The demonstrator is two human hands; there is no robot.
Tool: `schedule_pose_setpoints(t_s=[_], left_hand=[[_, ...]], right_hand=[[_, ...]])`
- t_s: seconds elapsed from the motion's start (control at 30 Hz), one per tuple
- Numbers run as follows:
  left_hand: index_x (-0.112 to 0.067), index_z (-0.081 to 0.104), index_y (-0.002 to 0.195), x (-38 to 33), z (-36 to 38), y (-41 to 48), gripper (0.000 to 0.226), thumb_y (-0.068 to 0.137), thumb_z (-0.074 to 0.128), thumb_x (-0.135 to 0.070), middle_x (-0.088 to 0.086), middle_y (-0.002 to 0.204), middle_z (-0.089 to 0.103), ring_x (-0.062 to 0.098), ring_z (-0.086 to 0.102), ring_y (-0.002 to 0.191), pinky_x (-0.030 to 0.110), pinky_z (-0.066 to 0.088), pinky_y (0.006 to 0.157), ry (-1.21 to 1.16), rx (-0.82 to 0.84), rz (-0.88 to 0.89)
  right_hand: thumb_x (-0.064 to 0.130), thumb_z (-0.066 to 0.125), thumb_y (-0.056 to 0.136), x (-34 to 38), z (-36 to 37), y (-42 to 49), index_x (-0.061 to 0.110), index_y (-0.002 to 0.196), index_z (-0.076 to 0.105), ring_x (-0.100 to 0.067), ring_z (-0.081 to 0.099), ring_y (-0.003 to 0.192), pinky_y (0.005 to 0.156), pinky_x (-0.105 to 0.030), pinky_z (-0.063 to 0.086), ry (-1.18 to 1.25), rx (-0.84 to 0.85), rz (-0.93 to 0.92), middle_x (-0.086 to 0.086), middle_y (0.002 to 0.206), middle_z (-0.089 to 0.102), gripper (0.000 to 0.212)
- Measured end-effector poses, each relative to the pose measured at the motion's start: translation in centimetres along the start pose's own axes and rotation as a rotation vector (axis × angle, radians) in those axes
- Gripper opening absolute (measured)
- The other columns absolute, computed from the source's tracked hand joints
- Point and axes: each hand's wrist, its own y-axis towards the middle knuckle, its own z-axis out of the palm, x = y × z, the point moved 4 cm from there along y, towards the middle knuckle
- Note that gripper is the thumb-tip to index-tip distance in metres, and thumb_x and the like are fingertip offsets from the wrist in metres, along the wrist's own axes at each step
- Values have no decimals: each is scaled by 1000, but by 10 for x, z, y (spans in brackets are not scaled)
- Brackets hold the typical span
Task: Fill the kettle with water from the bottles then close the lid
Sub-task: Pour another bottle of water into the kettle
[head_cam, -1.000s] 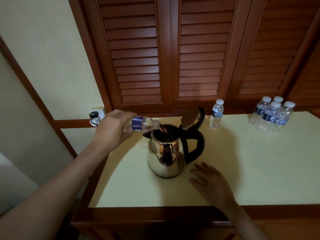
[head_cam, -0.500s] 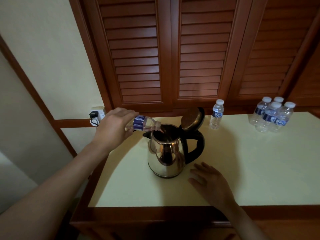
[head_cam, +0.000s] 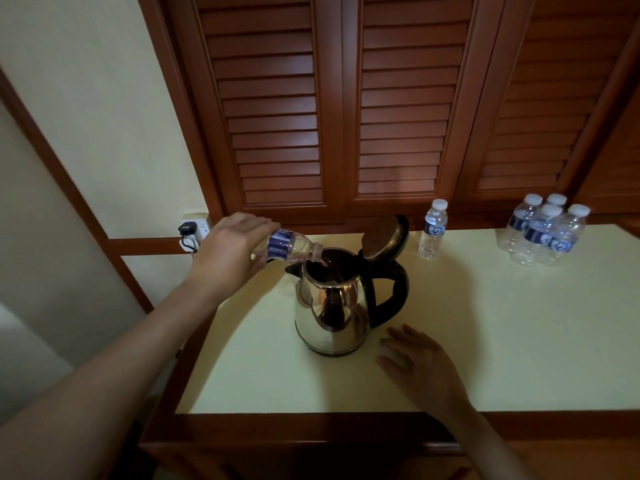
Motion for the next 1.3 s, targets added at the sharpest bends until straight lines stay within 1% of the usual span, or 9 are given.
schedule_pose_setpoints(t_s=[0.13, 0.4, 0.53, 0.73, 0.83, 0.9, 1.07, 1.2, 1.3], left_hand=[[-9, 68, 127, 0, -1, 1, 61, 69, 90, -9, 11, 121, 71, 33, 63, 112, 43, 49, 92, 18, 2, 12], [-8, 69, 124, -2, -5, 7, 56, 71, 86, -3, 12, 121, 71, 34, 62, 111, 44, 48, 92, 45, -20, 46], [-7, 69, 124, -4, -6, 12, 55, 71, 84, -1, 13, 121, 71, 35, 63, 111, 45, 48, 92, 53, -19, 73], [-6, 70, 123, -5, -5, 20, 50, 74, 81, 1, 15, 122, 71, 37, 63, 113, 48, 49, 97, 70, -30, 110], [-4, 71, 122, -9, -6, 23, 48, 75, 81, 2, 16, 120, 72, 38, 64, 112, 48, 49, 96, 87, -51, 160], [-4, 70, 123, -11, -8, 26, 47, 77, 80, 1, 16, 122, 71, 38, 63, 114, 48, 48, 97, 110, -61, 186], [-4, 66, 128, -13, -11, 33, 41, 88, 69, -5, 17, 130, 66, 38, 58, 123, 49, 44, 104, 189, -58, 274], [-3, 66, 127, -15, -16, 43, 36, 91, 67, -6, 20, 132, 64, 38, 56, 127, 54, 36, 113, 268, -77, 356], [-1, 66, 124, -21, -26, 53, 32, 94, 58, -7, 22, 131, 64, 40, 56, 127, 54, 34, 115, 304, -110, 407]], right_hand=[[65, 47, 87, -3, 1, -1, 37, 122, 67, -10, 38, 141, 116, -36, 31, 4, 17, 25, 14, 141, 54, 49], [65, 48, 87, -3, 2, 0, 37, 122, 67, -11, 39, 140, 116, -37, 33, 6, 23, 27, 13, 141, 54, 48], [57, 57, 87, 0, -1, 1, 32, 118, 71, -15, 44, 137, 114, -30, 29, 8, 8, 21, 7, 138, 59, 42], [61, 51, 86, 2, -2, 0, 33, 117, 71, -13, 44, 137, 113, -26, 26, 4, 11, 31, 9, 138, 59, 47], [53, 61, 87, 5, -5, 0, 32, 118, 71, -12, 43, 137, 113, -23, 22, -4, 20, 30, 9, 138, 58, 39], [49, 65, 88, 5, -5, 0, 32, 119, 71, -14, 43, 137, 113, -25, 23, -10, 26, 31, 9, 139, 58, 36], [62, 49, 87, 2, -2, -1, 35, 120, 69, -12, 40, 139, 115, -32, 30, 3, 16, 29, 12, 140, 55, 48], [62, 49, 87, 2, -3, -1, 36, 120, 69, -12, 41, 139, 114, -37, 35, 7, 12, 27, 12, 140, 56, 46], [61, 50, 86, 3, -4, -1, 35, 119, 70, -13, 42, 138, 113, -39, 37, 17, 11, 40, 11, 139, 57, 46]])
